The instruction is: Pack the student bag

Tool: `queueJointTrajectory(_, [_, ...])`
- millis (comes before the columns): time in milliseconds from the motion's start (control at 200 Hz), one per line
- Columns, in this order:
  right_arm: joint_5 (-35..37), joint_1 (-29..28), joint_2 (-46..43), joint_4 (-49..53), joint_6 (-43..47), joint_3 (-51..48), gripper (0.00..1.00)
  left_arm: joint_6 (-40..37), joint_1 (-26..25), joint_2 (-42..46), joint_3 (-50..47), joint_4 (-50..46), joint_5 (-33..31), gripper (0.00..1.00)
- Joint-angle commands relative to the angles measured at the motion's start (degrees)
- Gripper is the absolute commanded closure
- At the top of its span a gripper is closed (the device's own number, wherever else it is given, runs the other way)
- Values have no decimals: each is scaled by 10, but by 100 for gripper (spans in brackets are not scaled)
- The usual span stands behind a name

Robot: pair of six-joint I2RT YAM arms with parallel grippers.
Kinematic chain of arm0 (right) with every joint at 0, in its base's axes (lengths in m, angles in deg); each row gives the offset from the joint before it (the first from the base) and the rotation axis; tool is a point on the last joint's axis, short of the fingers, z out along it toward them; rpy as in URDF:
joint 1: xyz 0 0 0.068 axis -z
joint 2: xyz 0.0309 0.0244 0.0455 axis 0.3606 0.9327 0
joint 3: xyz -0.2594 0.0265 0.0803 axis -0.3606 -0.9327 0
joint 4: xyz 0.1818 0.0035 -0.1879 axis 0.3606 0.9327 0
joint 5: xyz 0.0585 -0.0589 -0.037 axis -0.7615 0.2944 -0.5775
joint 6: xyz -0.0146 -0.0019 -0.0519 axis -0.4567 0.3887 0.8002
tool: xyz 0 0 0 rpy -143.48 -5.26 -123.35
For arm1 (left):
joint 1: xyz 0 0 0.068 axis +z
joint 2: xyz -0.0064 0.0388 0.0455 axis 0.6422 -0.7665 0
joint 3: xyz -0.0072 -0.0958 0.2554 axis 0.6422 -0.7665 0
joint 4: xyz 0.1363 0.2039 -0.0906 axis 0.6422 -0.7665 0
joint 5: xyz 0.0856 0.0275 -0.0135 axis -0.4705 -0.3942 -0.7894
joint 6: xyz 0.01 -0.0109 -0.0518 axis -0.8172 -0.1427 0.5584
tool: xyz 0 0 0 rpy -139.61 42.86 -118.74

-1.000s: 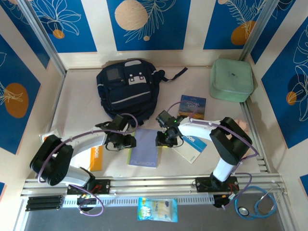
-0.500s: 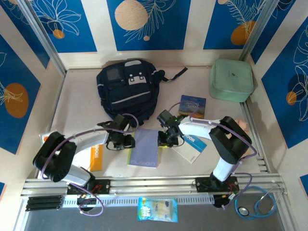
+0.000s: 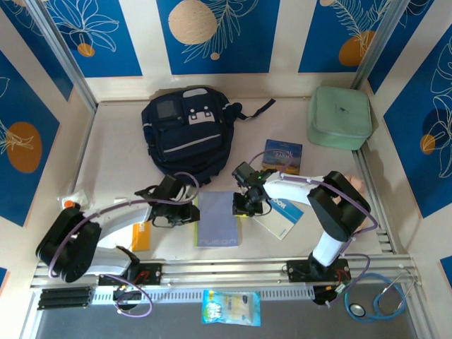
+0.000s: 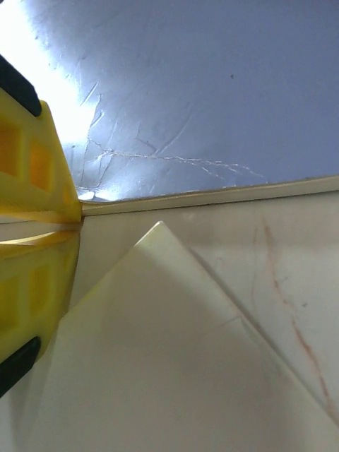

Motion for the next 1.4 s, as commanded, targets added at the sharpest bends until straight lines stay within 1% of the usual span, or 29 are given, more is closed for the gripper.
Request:
queueJointTrajectory(0, [-4,-9,22,-23,-11,-28,80,17,-9,47,-3,118,103,79])
queueJointTrajectory(105, [-2,-7,25,-31,-15,-35,80,34,-9,80,-28,148,101,80])
queueJointTrajectory(235, [1,-7,30,-29,-10,-33,80,73,-9,81,-63,214,109,80])
queueJointTrajectory(540, [18,-8,40,-14,-11,-30,82,69,-9,50,-57,189,84,80])
queueJointTrajectory(670, [22,-8,24,-16,-11,-33,82,50,-9,52,-41,149,67,88])
queueJointTrajectory(755, [26,-6,3,-13,-11,-32,80,31,-8,62,-23,111,53,98])
queueJointTrajectory(780, [30,-5,-7,-14,-11,-32,78,25,-9,67,-16,100,48,100])
queueJointTrajectory(870, [36,1,-59,-30,-2,-41,70,6,-8,84,14,56,32,100])
queueJointTrajectory(935, [53,9,-104,-45,-2,-52,56,-3,-7,95,37,40,20,100])
queueJointTrajectory(970, [57,18,-126,-53,-3,-56,51,-6,-6,102,49,36,14,100])
queueJointTrajectory(1030, [44,43,-162,-72,-11,-64,45,-6,-3,106,71,37,2,100])
queueJointTrajectory(1105, [2,89,-200,-109,-35,-78,36,-10,1,103,100,47,-11,100])
queueJointTrajectory(1171, [-33,120,-225,-147,-57,-86,32,-18,5,93,124,69,-36,100])
queueJointTrajectory(1296, [-65,154,-248,-207,-105,-87,24,-20,16,42,182,116,-80,100])
queueJointTrajectory(1396, [-89,176,-252,-279,-164,-104,20,-12,22,-5,239,151,-94,100])
